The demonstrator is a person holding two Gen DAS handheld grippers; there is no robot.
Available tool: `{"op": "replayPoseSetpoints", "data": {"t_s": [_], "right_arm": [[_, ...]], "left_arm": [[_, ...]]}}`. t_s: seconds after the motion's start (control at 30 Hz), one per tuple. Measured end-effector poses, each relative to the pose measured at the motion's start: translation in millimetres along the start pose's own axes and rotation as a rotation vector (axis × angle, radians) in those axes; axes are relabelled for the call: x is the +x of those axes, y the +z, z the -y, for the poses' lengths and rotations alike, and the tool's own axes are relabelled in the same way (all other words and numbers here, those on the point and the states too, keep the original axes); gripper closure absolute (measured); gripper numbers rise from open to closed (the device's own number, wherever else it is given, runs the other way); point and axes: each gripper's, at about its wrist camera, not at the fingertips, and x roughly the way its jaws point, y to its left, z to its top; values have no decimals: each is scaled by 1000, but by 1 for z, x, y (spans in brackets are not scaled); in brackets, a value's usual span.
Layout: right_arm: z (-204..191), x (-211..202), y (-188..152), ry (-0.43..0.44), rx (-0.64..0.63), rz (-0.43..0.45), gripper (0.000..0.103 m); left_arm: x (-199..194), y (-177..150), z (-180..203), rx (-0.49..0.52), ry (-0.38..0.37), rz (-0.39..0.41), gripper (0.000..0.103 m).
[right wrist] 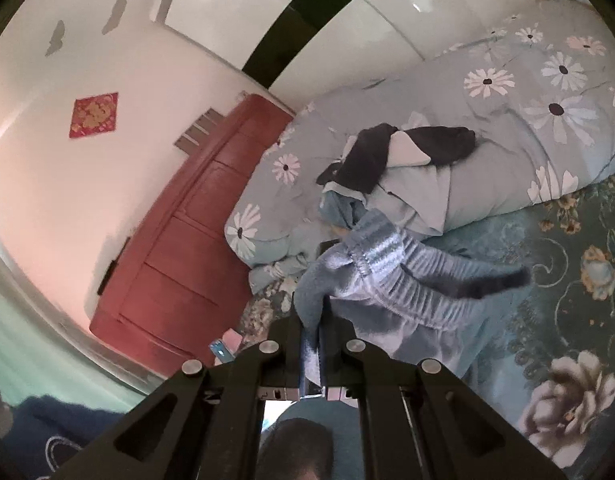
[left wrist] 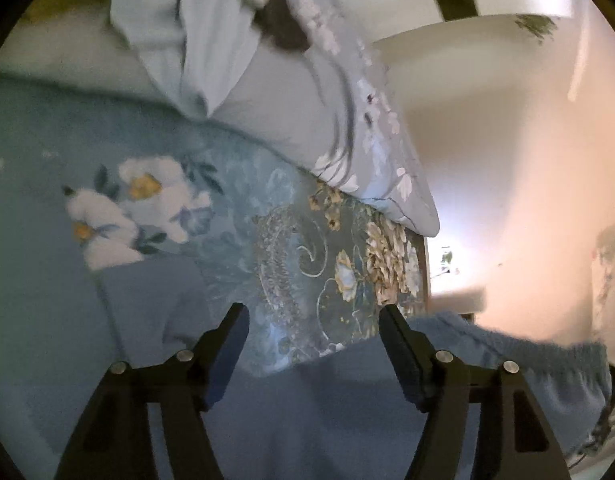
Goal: Fold clothes
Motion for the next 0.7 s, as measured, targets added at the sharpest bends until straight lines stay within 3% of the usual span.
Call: {"op": "replayPoseSetpoints", "data": {"t_s": [0.2,0.33,0.5,0.7], "right_arm": [[34,-11,-10,-89,50,-31,98],[87,-26,-38,-206,180,-42,98],[157,-46,-76,-340,390,-23,98],[190,-57,-103,-361,498,2,97]], "left_arm": [[75,-1,-9,21,-40,-226,27],[115,-21,-10,70,26,-353,26],[133,-45,2,174,116,-378,26],[145,-75,29,332,253,-411,27]]}}
